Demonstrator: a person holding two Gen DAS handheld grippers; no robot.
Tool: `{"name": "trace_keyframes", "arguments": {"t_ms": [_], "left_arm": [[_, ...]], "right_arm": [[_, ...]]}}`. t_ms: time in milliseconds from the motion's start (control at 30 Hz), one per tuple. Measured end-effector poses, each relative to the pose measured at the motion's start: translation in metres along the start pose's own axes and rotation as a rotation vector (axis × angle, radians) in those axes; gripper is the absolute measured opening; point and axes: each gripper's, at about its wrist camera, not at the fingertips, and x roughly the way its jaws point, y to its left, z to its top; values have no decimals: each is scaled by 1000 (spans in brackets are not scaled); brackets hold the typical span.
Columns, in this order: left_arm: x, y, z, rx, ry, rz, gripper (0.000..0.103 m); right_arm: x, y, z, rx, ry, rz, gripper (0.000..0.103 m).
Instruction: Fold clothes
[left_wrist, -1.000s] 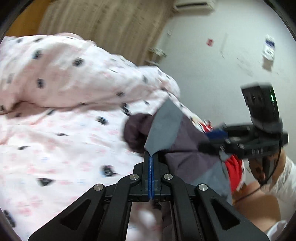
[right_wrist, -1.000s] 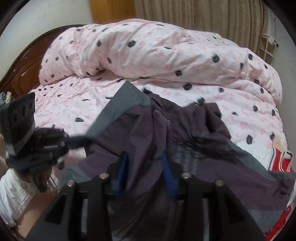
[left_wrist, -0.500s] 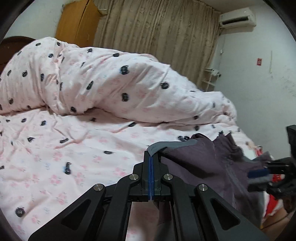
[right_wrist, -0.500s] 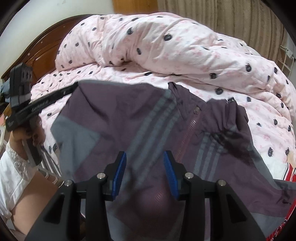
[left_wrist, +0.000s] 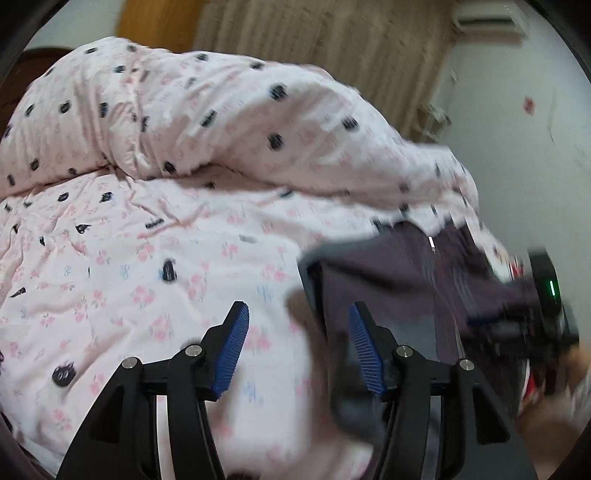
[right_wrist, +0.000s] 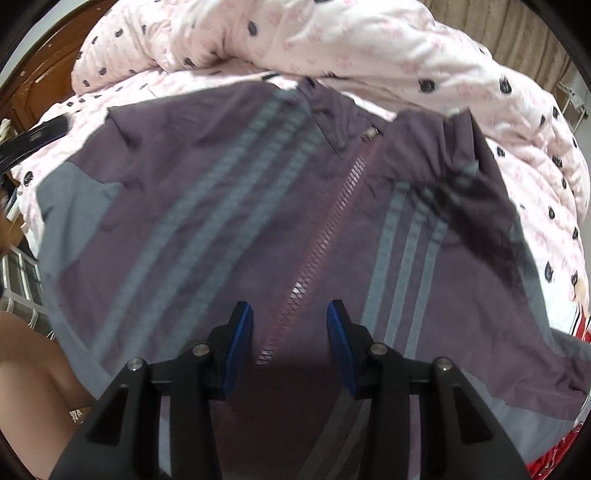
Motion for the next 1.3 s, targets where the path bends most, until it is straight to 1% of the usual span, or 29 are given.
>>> {"name": "trace_keyframes", "arguments": {"t_ms": [100,167,267,433,500,633,667,700,733,800,900,967,1033,1067,1133,1167,1233,1267,1300], "left_arm": [[2,-15,-17,96,62,-18,52],[7,-22,-23,134,94,-6,52],[19,-26,-31,164,155,-6,52],[20,-32,-36,168,147,-20,52],[24,-35,-38,178,152,-7,52],[36,-50,-45,264,129,34,51],[42,-51,-47,279,157,41,40],[48,-53,-49,294,185,48,10],[55,-54,-50,308,214,55,3],[56,-58,-52,338,220,83,3],[49,-54,-47,306,211,109,1],[40,-45,-43,265,177,145,1],[27,-32,-36,219,121,184,1],[20,-26,-34,198,87,215,1],[8,-20,-31,189,31,255,1],[6,-25,-31,238,3,310,1],[3,-39,-34,352,-48,419,1],[3,-49,-37,418,-70,472,3],[3,-57,-38,462,-92,513,4]], "right_arm": [[4,-2,-2,6,-2,2,44],[6,-2,-3,2,-4,-3,44],[6,-2,-2,5,-11,-4,44],[5,2,1,9,-29,-18,44],[5,3,1,13,-34,-24,45],[7,6,4,13,-36,-37,46],[7,7,4,10,-36,-40,46],[7,8,3,8,-36,-44,47],[7,9,2,6,-35,-47,47],[7,10,3,5,-33,-51,48],[8,11,3,0,-29,-54,48],[8,12,1,-2,-27,-57,49],[9,10,1,1,-25,-56,51],[10,9,2,4,-23,-55,52],[11,7,2,14,-22,-47,56],[12,6,2,21,-24,-36,61],[13,4,3,35,-22,-5,62],[14,4,3,35,-20,0,62],[14,6,3,31,-18,-6,62]]}}
